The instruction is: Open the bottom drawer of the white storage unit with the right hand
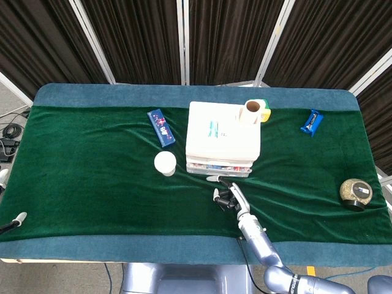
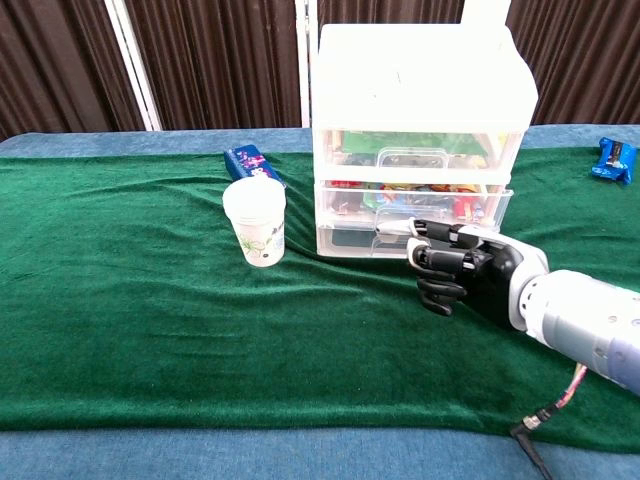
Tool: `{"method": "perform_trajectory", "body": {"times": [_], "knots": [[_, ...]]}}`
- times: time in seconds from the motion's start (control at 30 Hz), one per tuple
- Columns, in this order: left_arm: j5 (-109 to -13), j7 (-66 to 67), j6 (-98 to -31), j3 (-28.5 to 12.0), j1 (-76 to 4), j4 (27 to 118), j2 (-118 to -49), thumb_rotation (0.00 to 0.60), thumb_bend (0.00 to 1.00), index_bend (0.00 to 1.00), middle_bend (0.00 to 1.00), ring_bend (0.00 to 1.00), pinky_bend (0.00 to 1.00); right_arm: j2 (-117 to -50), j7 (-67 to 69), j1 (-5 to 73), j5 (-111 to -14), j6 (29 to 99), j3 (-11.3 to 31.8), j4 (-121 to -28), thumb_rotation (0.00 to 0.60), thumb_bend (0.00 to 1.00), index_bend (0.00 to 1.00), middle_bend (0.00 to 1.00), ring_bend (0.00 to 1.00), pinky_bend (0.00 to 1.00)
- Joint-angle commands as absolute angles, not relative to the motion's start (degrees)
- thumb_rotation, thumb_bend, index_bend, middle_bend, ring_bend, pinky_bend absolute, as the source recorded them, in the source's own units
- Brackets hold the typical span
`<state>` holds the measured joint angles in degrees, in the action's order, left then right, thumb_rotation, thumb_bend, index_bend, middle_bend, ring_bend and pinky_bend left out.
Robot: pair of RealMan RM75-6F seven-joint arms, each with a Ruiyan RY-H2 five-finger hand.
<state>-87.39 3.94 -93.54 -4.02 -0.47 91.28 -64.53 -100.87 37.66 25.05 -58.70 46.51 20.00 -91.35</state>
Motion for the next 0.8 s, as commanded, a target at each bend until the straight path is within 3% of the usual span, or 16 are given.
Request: {"method": "perform_trajectory", "body": {"times": [0.03,0.2,0.4,0.53,0.8], "knots": [[-87.33,3.99,-93.48,-4.03,-0.49,91.26,-64.57,0.6,0.03,0.0,0.0,0.0,0.0,-100.26,38.25,24.47,-60.0,46.73,19.48,-91.92,0.6,0.64,0.33,0.97,1.0,0.87],[-87.35,4.02,-93.42,-4.0,-0.51,91.23,-64.6,0.6,0.03,0.0,0.0,0.0,0.0,-99.75,38.71,23.65,-61.8,48.05,18.89,-92.68,0.6,0.64,0.29,0.96,0.99,0.87],[-87.39,3.96,-93.51,-4.0,-0.47,91.18,-64.59,0.6,0.03,0.0,0.0,0.0,0.0,-101.25,35.31,20.49,-70.25,58.45,15.43,-92.14,0.6,0.6,0.21,0.92,0.96,0.85],[-87.45,4.06,-93.54,-3.97,-0.46,91.15,-64.64,0.6,0.03,0.0,0.0,0.0,0.0,-101.67,31.21,18.51,-78.63,66.98,12.05,-89.9,0.6,0.61,0.21,0.92,0.96,0.84],[-87.71,4.98,-93.64,-3.84,-0.45,91.28,-64.93,0.6,0.03,0.0,0.0,0.0,0.0,-99.88,21.12,17.72,-87.55,74.8,9.15,-88.41,0.6,0.61,0.25,0.92,0.96,0.84]]}}
